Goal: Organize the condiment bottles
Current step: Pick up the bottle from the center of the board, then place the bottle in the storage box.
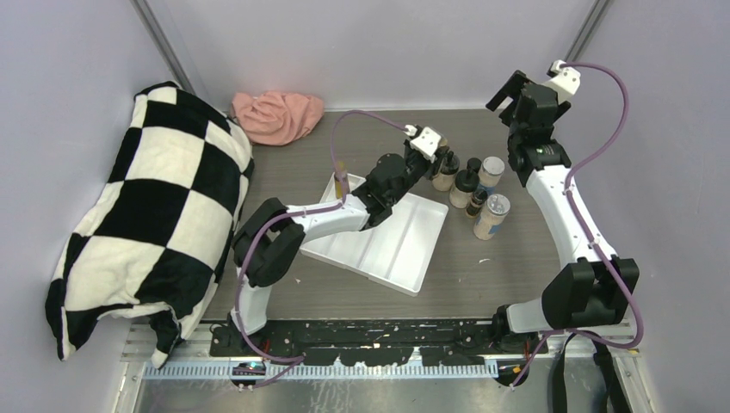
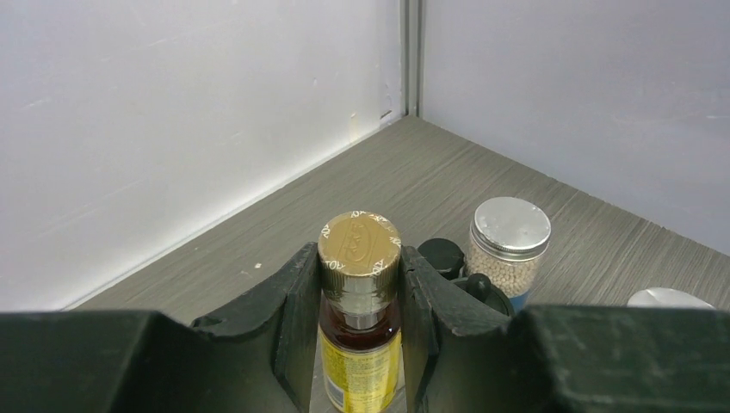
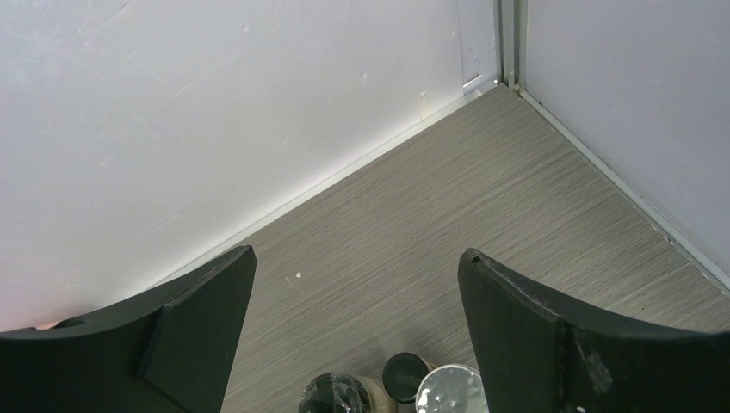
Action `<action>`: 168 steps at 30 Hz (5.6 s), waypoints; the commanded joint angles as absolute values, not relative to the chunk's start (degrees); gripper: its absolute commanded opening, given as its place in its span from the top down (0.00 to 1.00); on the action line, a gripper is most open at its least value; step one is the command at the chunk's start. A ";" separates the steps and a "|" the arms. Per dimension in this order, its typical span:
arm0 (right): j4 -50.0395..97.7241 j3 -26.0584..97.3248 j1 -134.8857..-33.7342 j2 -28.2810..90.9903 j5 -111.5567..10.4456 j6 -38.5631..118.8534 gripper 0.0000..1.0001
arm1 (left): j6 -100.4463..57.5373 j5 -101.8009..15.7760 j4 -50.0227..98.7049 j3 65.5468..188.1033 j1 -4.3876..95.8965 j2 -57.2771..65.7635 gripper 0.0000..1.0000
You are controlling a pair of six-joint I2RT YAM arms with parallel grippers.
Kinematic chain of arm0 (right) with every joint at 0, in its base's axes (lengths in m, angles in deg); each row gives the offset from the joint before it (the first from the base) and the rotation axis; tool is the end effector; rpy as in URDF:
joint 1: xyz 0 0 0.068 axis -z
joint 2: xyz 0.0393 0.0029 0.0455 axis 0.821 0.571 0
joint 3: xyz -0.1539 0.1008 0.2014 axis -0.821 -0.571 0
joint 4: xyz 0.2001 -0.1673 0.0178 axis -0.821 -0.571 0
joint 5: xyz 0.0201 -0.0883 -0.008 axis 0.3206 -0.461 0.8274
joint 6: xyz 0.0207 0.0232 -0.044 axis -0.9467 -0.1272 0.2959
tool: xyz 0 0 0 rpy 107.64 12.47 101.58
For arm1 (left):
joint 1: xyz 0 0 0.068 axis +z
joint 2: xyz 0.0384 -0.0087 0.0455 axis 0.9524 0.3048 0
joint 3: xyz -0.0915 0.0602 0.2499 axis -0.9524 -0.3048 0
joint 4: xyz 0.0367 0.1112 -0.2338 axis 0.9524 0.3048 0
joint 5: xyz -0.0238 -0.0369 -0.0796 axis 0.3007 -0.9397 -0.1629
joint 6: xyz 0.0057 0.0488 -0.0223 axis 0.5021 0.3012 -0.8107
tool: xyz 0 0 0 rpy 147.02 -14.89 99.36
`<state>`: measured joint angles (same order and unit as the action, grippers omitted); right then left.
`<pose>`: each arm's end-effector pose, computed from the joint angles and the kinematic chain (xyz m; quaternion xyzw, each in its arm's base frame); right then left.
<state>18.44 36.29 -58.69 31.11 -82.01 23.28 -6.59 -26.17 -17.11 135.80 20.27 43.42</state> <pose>0.3320 0.0059 0.3951 0.2616 0.7178 -0.0072 0.6452 0.2967 -0.3709 0.2878 0.2462 0.5938 -0.2715 0.7163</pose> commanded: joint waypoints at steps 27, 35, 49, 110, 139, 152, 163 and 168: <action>18.72 32.20 -58.44 23.41 -78.07 18.33 0.08 | -1.50 -9.67 -25.77 101.42 19.18 2.98 1.00; 19.37 31.37 -58.42 22.64 -76.97 17.74 0.08 | -1.36 -5.26 -27.35 93.70 18.56 -3.29 1.00; 20.70 30.66 -58.48 23.56 -76.23 17.41 0.08 | 1.50 1.59 -38.59 83.38 18.29 -6.30 1.00; 24.14 29.34 -58.61 28.17 -75.60 17.73 0.09 | -12.22 0.61 -46.54 73.09 29.03 6.80 1.00; 24.24 28.67 -58.62 29.03 -75.60 17.89 0.09 | -15.90 -2.48 -45.90 71.31 31.33 7.54 1.00; 24.26 28.55 -58.64 28.69 -75.66 17.86 0.10 | -12.34 -3.55 -47.80 71.62 31.30 9.17 1.00; 24.26 28.47 -58.61 28.89 -75.69 18.08 0.09 | -10.90 -3.86 -48.98 71.63 31.30 10.59 1.00; 24.24 28.47 -58.67 29.19 -75.60 18.12 0.09 | -10.86 -3.87 -49.84 71.53 31.30 11.86 1.00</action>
